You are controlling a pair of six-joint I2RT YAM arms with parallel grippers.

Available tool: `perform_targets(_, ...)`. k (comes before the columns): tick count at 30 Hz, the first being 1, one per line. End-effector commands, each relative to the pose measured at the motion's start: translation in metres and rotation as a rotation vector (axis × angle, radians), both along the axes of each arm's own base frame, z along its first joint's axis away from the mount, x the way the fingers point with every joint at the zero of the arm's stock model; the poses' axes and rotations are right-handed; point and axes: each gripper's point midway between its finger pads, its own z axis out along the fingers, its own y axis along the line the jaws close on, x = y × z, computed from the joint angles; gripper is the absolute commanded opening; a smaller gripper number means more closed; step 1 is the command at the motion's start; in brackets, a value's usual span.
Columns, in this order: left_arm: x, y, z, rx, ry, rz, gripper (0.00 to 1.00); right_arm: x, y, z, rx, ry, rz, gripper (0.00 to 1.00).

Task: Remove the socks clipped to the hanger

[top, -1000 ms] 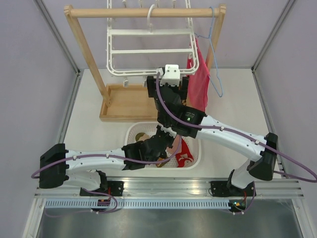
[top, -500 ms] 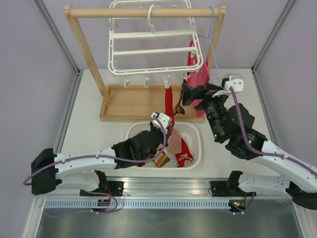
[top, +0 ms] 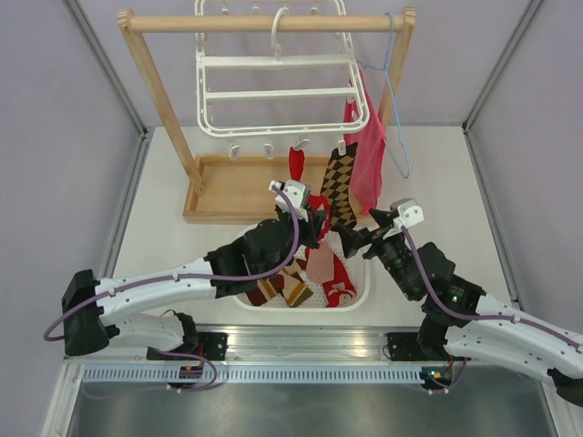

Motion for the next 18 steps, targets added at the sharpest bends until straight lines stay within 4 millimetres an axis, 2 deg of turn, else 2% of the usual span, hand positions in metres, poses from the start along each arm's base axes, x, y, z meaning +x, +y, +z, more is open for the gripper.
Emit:
perform_targets(1,0.012,-0.002,0.006,-0.081,0.074,0.072,0.02,-0.014,-0.002,0.02,0.094,-0.085,0.076,0.93)
perform_targets(6,0.017,-0.016,-0.005,-0.082,0.128,0.082,0.02,-0.019,-0.002,0.006,0.067,-0.097,0.102,0.92)
perform_targets(9,0.019,-0.023,-0.008,-0.08,0.141,0.087,0.02,-0.023,0.004,0.0,0.06,-0.097,0.142,0.93)
perform_targets(14,0.021,-0.03,-0.003,-0.099,0.148,0.086,0.02,-0.021,0.016,-0.025,0.008,-0.062,0.168,0.92)
perform_targets(18,0.023,-0.031,-0.003,-0.113,0.157,0.098,0.02,-0.021,0.016,-0.033,0.011,-0.06,0.17,0.91)
